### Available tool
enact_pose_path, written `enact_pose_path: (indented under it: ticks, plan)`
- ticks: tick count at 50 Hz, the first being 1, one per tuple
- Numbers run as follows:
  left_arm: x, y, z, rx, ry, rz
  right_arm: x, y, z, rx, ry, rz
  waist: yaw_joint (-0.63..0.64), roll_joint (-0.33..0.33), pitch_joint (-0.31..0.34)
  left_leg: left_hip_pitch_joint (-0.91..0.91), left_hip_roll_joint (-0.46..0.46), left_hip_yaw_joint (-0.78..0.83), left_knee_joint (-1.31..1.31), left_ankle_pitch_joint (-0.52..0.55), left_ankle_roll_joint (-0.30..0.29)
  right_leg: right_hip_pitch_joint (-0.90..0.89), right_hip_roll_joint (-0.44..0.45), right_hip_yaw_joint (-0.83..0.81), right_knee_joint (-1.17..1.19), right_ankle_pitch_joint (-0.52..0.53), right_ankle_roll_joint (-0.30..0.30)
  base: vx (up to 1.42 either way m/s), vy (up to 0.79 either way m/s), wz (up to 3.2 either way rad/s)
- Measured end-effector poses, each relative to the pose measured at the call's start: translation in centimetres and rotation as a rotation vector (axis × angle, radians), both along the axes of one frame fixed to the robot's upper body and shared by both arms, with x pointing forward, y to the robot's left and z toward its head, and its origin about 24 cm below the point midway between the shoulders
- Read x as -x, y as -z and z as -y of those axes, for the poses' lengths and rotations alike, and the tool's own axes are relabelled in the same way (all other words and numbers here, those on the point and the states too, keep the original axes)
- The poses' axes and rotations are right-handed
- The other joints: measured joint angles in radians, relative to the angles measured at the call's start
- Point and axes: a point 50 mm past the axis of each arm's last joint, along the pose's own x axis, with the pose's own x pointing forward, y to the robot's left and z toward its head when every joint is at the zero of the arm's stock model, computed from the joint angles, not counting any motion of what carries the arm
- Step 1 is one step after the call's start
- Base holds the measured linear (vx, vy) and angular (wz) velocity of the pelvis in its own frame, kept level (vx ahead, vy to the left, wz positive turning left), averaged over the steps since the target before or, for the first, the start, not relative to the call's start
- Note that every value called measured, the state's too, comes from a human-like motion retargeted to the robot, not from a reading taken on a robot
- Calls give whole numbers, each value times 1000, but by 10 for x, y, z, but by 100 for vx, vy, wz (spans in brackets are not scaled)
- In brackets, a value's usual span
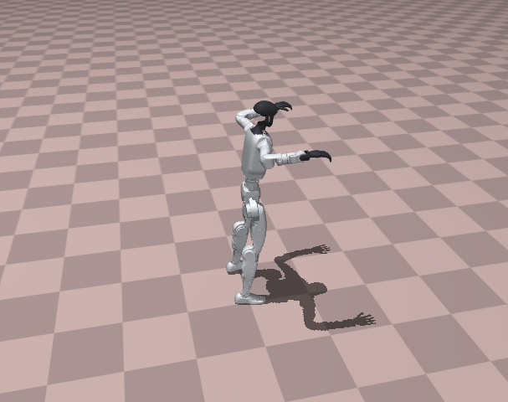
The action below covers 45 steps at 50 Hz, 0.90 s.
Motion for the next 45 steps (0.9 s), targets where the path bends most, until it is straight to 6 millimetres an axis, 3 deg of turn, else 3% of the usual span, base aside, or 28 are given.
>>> enact_pose_path:
  ticks: [11, 19, 45]
  plan:
    - [-11, -11, 16, -97, 47, -57, -5, -16, -5, -33, -48, 12, -27, 13, -13, 6, 27, -13, -6, -16, 7, 28, 28, -31, -30, 0, 16, 0, -5, 6]
    - [-12, -16, 18, -77, 68, -55, -9, -26, -14, -35, -97, 46, -18, 8, -19, 1, 30, -1, -5, -13, 2, 26, 32, -20, -48, 5, 22, 0, 0, 0]
    - [-12, -17, 21, -61, 103, -58, -14, -30, -18, -57, -134, 69, -15, 1, -18, -8, 33, -7, -8, -5, -9, 18, 34, -22, -49, 8, 23, 0, 0, 0]
